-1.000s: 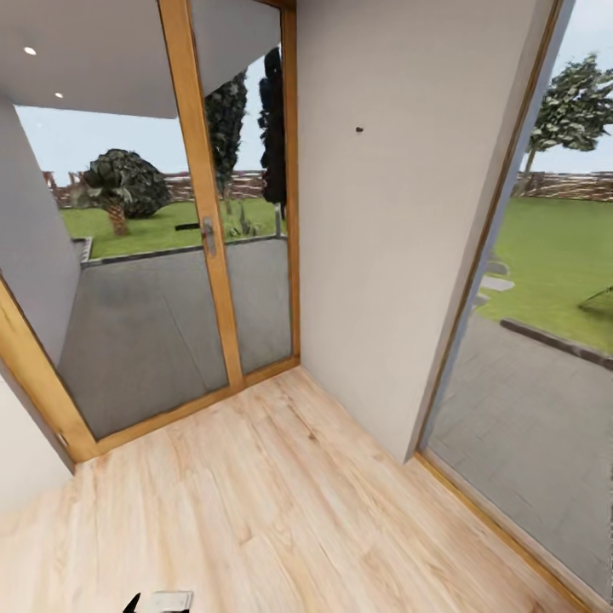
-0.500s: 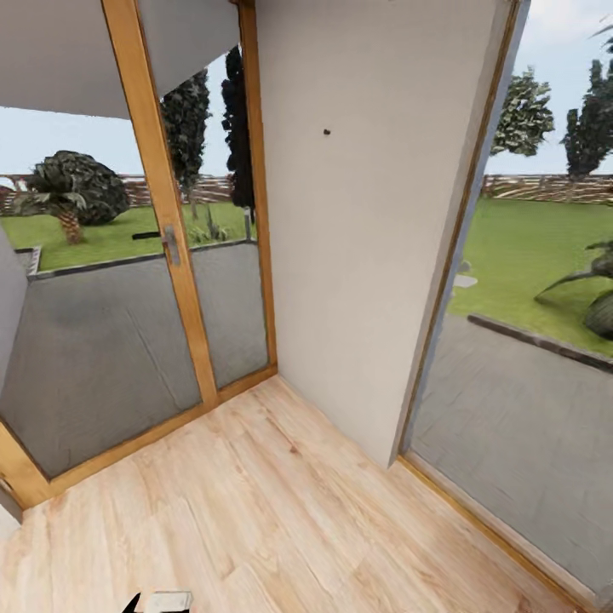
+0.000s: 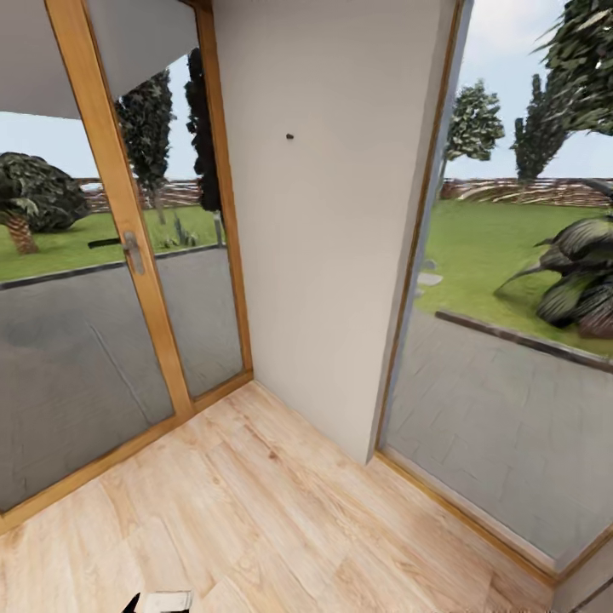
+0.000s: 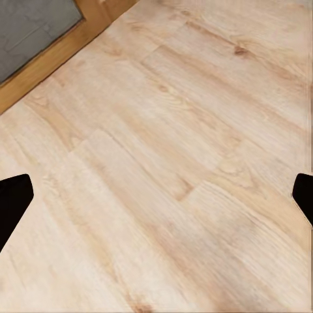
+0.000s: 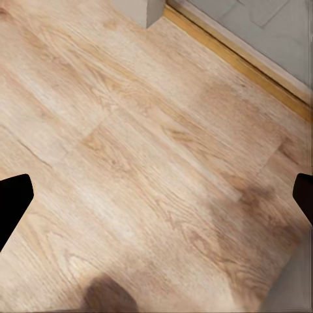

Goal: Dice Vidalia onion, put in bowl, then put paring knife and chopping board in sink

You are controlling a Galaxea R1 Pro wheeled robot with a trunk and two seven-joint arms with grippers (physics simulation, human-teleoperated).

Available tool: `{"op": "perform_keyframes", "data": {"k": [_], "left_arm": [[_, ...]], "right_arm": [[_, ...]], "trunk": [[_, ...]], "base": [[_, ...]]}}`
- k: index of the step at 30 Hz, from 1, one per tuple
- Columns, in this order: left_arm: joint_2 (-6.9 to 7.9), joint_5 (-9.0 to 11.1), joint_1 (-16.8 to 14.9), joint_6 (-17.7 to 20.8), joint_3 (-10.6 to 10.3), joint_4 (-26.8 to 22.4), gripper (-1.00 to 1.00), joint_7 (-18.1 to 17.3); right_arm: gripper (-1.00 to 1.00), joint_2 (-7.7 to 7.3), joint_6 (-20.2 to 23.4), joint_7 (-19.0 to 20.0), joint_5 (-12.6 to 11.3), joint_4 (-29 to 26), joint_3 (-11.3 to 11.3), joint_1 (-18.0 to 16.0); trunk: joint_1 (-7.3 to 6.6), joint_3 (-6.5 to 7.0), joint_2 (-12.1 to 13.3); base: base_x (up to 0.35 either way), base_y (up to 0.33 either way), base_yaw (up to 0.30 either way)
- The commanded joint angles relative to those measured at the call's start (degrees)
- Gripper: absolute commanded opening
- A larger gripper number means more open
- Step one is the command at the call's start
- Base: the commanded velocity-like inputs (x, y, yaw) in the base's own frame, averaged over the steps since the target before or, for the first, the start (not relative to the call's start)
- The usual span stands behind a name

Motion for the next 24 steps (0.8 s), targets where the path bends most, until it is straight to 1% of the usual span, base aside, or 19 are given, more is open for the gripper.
{"op": "perform_keyframes", "data": {"k": [1, 8, 16, 24], "left_arm": [[0.07, 0.2, -0.07, -0.23, -0.48, 0.17, 1.0, 0.25], [0.86, 0.2, -0.06, -0.23, -0.57, 0.21, 1.0, 0.01], [0.93, 0.2, -0.05, -0.23, -0.57, 0.17, 1.0, -0.16], [0.94, 0.2, -0.04, -0.23, -0.55, 0.15, 1.0, -0.16]], "right_arm": [[1.0, -0.04, -0.1, -0.35, -0.23, -0.01, 0.48, -0.06], [1.0, -0.05, -0.11, -0.35, -0.23, -0.01, 0.48, -0.06], [1.0, 0.06, -0.13, -0.35, -0.23, -0.01, 0.48, -0.06], [1.0, 0.21, -0.14, -0.35, -0.23, -0.01, 0.48, -0.06]], "trunk": [[0.03, -0.07, -0.11], [0.03, 0.25, -0.11], [0.03, 0.62, -0.11], [0.03, 1.04, -0.11]], "base": [[0.0, 0.0, -0.229], [0.0, 0.0, -0.228], [0.0, 0.0, -0.211], [0.0, 0.0, -0.167]]}}
